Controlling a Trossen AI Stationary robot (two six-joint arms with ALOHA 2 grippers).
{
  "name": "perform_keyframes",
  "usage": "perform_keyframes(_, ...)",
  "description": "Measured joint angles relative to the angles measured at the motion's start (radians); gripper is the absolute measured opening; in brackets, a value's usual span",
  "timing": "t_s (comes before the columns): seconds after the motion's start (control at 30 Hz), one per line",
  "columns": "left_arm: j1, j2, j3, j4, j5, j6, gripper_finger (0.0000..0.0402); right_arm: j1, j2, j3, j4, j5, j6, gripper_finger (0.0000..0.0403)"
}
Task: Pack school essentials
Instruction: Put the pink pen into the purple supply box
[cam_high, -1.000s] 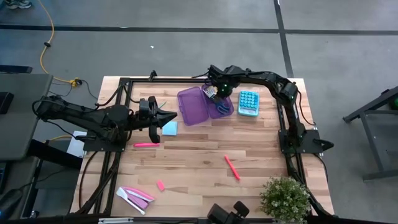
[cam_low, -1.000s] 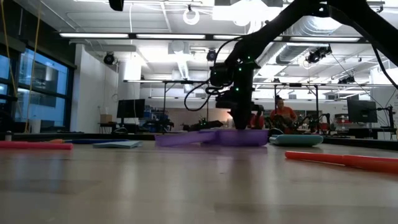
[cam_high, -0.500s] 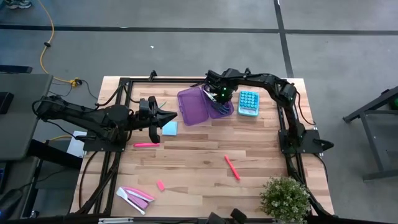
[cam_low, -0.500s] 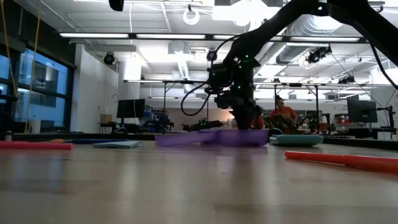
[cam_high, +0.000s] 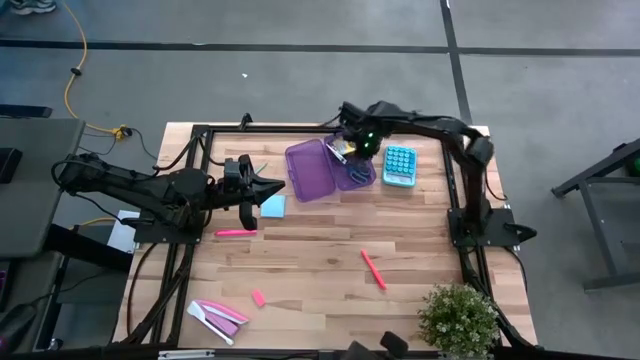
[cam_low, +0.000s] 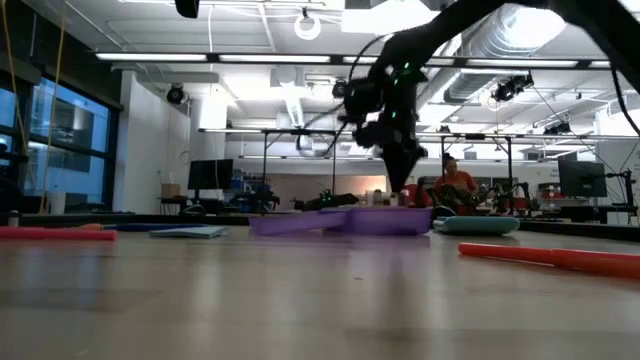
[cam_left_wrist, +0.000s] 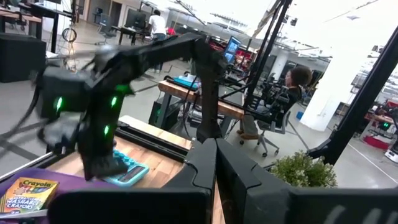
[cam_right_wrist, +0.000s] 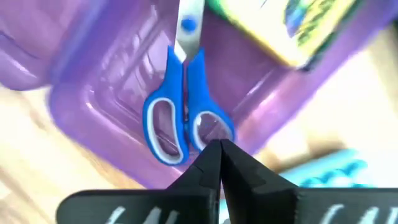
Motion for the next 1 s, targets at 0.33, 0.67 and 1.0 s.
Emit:
perform_keyframes(0.33,0.000,0.000,0.000,-0.003,0.000,0.001,0.0000,0.014,-0.606,-0.578,0.511,-0.159,0.126,0.0000)
perform_keyframes(0.67,0.000,0.000,0.000,-0.002,-0.008,0.067,0.0000,0.190,-1.202,-0.946,0.978,-0.219,0.242,0.0000)
perform_keyframes(1.0,0.000,0.000,0.000,-0.002,0.005,0.114,0.0000,0.338,-1.387,-1.019,1.157,-0.205,0.195,0.0000)
